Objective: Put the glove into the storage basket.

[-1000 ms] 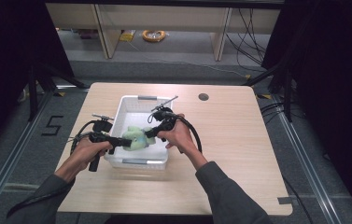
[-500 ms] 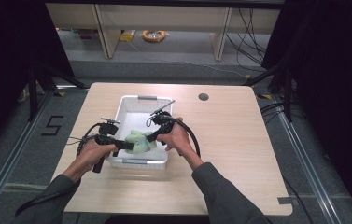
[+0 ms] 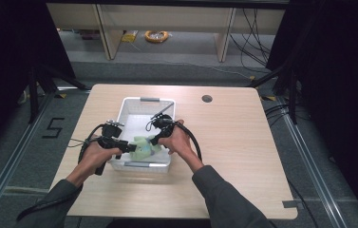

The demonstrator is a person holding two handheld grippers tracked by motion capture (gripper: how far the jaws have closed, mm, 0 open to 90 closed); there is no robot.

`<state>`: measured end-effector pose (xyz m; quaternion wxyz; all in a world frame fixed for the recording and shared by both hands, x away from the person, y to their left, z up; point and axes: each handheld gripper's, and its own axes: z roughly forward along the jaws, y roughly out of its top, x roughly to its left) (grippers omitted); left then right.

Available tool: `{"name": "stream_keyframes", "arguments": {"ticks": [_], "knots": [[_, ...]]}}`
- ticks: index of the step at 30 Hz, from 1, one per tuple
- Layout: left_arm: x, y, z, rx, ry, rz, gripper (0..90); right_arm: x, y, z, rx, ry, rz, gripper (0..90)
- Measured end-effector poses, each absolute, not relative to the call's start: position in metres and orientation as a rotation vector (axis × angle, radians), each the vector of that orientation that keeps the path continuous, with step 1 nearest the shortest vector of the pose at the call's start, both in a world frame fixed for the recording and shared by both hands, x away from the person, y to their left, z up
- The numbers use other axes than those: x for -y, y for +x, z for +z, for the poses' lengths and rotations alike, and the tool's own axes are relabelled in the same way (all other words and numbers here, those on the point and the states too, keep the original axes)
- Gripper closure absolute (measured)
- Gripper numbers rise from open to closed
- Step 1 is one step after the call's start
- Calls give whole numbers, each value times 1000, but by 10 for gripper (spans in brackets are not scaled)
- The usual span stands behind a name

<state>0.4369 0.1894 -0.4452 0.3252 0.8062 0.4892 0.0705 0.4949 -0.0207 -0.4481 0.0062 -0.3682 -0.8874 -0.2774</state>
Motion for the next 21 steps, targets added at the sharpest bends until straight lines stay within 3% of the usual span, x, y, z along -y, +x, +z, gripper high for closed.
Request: {"name": "stream_keyframes", "arguments": {"ticks": [5,12,21], "knots": [[-190,429,-436,-1267,2064,193,473,18,495,-447,2791,-1159,-857,718],[-191,422,-431,-1270,2039,187,395,18,496,-444,2810,-1165,-850,618],[-195,417,-429,-1268,2012,174,377,29,494,-426,2789,-1173,-939,558]]}}
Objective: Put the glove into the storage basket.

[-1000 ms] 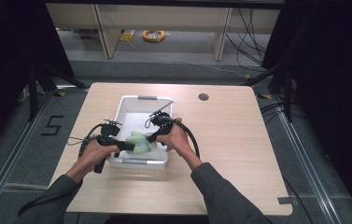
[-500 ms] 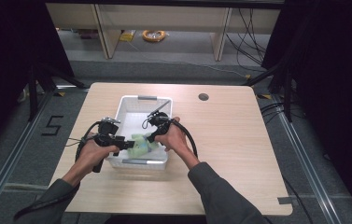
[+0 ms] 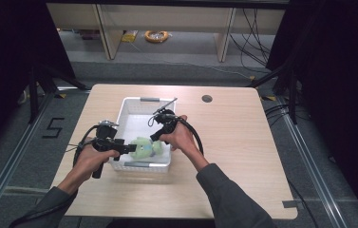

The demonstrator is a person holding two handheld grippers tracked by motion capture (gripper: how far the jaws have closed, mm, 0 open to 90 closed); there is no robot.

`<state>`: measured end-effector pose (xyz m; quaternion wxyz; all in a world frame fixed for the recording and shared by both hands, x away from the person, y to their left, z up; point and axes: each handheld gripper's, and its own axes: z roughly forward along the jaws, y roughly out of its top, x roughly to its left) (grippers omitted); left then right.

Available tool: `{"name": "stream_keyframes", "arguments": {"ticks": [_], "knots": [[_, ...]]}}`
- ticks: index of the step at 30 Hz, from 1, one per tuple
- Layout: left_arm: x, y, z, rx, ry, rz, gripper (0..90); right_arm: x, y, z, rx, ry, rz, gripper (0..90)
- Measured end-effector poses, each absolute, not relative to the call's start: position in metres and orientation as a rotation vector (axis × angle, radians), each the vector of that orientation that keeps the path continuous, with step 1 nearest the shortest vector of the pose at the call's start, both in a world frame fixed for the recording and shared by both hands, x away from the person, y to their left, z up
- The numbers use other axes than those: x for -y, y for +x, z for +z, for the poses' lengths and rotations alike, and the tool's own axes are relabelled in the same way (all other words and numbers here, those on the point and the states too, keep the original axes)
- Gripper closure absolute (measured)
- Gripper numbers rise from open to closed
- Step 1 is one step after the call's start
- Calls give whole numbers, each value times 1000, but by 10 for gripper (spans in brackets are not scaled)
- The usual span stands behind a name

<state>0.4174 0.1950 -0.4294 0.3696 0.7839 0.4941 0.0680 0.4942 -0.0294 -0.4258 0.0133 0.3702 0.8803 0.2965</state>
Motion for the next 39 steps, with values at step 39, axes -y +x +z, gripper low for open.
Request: {"name": "stream_keyframes", "arguments": {"ticks": [39], "knots": [[-162,384,-416,-1136,1944,107,270,111,435,-385,-2635,1014,1215,366]]}}
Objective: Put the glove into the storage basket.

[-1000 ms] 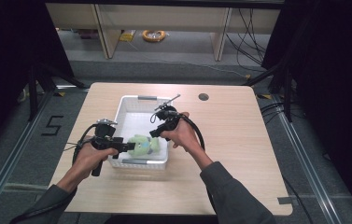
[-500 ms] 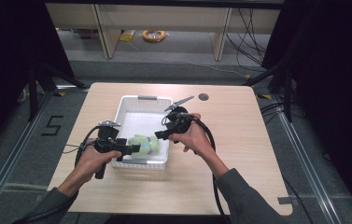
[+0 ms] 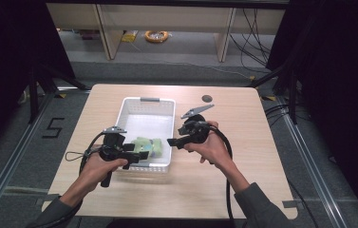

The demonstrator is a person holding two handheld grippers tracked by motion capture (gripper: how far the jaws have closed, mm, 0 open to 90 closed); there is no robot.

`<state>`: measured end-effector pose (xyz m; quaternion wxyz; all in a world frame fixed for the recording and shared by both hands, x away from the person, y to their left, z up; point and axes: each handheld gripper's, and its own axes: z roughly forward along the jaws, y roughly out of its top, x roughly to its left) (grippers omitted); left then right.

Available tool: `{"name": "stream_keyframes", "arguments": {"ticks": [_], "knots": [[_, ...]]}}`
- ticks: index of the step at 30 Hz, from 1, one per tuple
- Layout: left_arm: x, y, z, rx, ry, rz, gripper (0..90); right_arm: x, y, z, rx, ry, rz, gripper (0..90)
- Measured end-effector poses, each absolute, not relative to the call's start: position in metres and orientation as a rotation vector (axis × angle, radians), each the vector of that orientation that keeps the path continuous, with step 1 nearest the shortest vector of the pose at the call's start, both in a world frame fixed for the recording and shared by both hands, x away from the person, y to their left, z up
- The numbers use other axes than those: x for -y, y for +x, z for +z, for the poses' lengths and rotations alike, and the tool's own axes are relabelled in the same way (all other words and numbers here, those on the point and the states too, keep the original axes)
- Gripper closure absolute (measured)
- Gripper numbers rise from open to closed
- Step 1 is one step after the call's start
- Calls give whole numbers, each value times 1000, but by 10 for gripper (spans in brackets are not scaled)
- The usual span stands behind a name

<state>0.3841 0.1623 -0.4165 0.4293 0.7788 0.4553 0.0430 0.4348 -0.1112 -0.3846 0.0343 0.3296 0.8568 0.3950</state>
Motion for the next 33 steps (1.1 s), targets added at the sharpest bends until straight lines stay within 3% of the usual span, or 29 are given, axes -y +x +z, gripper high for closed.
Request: {"name": "stream_keyframes", "arguments": {"ticks": [12,23,33], "knots": [[-145,368,-417,-1077,1926,83,260,136,415,-386,-2601,1020,1229,345],[-127,349,-420,-1012,1947,58,215,161,395,-390,-2529,1004,1306,247],[-109,337,-424,-939,1961,63,167,179,375,-399,-2509,1027,1328,244]]}}
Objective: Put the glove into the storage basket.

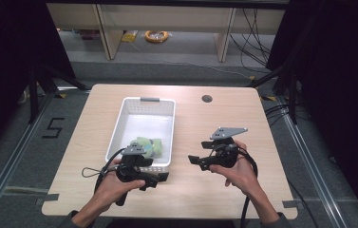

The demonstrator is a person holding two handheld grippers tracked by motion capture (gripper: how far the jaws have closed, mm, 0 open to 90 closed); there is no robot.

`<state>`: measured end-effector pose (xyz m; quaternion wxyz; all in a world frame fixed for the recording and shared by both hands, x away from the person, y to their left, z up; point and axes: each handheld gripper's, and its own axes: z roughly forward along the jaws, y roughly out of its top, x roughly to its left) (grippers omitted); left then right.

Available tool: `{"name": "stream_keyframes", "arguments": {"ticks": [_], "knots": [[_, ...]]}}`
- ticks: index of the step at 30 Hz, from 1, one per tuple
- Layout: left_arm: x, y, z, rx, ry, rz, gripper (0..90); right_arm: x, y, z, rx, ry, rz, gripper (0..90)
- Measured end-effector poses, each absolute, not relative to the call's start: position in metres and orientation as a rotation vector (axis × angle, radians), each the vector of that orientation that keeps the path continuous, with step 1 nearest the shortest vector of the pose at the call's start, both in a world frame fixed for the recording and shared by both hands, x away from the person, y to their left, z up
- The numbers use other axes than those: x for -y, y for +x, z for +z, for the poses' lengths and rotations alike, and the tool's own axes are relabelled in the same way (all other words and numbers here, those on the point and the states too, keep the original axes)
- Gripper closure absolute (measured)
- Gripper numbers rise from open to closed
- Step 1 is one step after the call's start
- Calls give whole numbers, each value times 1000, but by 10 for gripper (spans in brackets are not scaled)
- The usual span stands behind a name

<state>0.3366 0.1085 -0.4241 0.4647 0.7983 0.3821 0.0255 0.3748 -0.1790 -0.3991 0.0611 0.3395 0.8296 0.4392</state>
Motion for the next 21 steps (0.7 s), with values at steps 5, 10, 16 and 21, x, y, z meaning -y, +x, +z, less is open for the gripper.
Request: {"name": "stream_keyframes", "arguments": {"ticks": [5,10,16,21], "knots": [[-103,334,-427,-907,1982,79,166,187,370,-405,-2510,1019,1340,244],[-100,329,-432,-895,1985,81,166,194,363,-407,-2493,1037,1333,244],[-100,324,-436,-881,1994,83,167,201,356,-413,-2493,1051,1344,243],[-102,321,-440,-874,2002,73,166,207,353,-417,-2489,1045,1326,240]]}}
